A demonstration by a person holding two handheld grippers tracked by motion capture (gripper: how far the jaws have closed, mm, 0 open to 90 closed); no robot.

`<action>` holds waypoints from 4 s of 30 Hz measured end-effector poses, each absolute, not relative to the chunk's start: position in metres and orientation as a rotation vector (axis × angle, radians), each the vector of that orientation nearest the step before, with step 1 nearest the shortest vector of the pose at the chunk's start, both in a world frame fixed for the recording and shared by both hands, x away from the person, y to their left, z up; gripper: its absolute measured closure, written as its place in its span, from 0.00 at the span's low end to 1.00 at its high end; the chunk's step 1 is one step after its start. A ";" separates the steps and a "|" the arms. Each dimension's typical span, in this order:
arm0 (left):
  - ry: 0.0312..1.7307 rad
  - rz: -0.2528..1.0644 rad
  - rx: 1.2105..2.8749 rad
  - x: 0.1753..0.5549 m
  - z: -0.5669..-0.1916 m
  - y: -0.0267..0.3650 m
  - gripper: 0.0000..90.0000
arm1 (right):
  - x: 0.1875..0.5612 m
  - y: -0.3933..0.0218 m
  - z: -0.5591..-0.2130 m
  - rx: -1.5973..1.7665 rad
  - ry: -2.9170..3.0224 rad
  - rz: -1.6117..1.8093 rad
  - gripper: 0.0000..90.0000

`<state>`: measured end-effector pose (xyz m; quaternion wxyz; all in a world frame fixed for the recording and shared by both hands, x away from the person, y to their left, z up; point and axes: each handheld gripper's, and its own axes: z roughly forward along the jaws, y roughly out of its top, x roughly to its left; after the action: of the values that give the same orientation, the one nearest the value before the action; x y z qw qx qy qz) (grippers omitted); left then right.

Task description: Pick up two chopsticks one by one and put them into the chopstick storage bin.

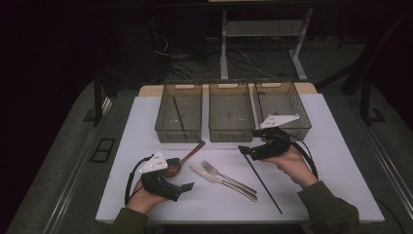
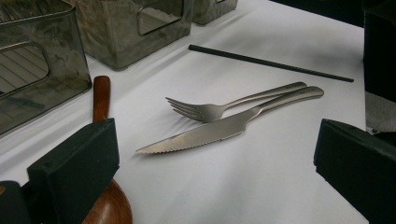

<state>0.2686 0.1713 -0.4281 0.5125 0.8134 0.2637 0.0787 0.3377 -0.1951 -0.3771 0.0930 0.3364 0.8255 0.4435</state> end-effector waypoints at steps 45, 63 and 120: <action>0.653 0.205 1.972 0.265 -0.428 0.171 0.00 | 0.247 -0.240 -0.432 1.081 2.586 1.021 0.75; 0.655 0.202 1.971 0.265 -0.429 0.171 0.00 | 0.249 -0.230 -0.442 1.058 2.611 0.941 0.87; 0.655 0.198 1.970 0.265 -0.428 0.171 0.00 | 0.260 -0.260 -0.444 1.184 2.546 0.943 0.95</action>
<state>0.2646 0.1713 -0.4283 0.5040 0.8159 0.2712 0.0821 0.2597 -0.2600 -0.4437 0.0899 0.3980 0.8562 0.3170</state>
